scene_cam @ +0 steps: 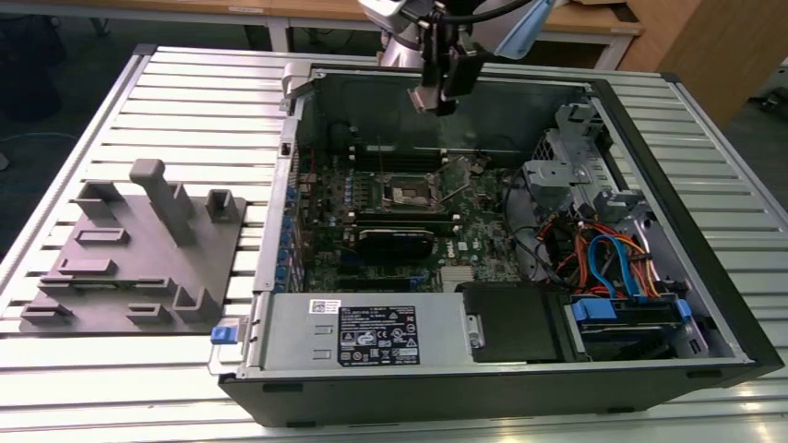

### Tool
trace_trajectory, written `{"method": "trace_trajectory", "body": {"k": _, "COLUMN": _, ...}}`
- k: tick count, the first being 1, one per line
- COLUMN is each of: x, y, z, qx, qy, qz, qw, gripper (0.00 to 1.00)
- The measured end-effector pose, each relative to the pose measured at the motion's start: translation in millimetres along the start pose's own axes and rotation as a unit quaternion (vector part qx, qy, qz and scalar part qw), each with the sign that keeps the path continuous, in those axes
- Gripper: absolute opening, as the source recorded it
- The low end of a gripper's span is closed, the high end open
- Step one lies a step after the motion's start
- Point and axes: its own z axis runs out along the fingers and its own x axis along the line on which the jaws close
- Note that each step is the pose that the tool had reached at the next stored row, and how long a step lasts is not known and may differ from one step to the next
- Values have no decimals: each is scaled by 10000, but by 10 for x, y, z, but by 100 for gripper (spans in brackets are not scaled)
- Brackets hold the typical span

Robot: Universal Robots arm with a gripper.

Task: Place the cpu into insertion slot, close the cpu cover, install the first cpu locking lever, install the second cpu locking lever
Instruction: 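Place the cpu into insertion slot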

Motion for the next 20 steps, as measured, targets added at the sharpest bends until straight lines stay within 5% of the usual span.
{"method": "trace_trajectory", "body": {"k": 10, "x": 0, "y": -2, "z": 23, "qx": 119, "qy": -16, "qz": 568, "qw": 9983, "gripper": 54}}
{"method": "trace_trajectory", "body": {"k": 12, "x": -1, "y": -2, "z": 25, "qx": 158, "qy": -13, "qz": 611, "qw": 9980, "gripper": 54}}
{"method": "trace_trajectory", "body": {"k": 20, "x": -2, "y": -6, "z": 75, "qx": 187, "qy": -10, "qz": 620, "qw": 9979, "gripper": 54}}
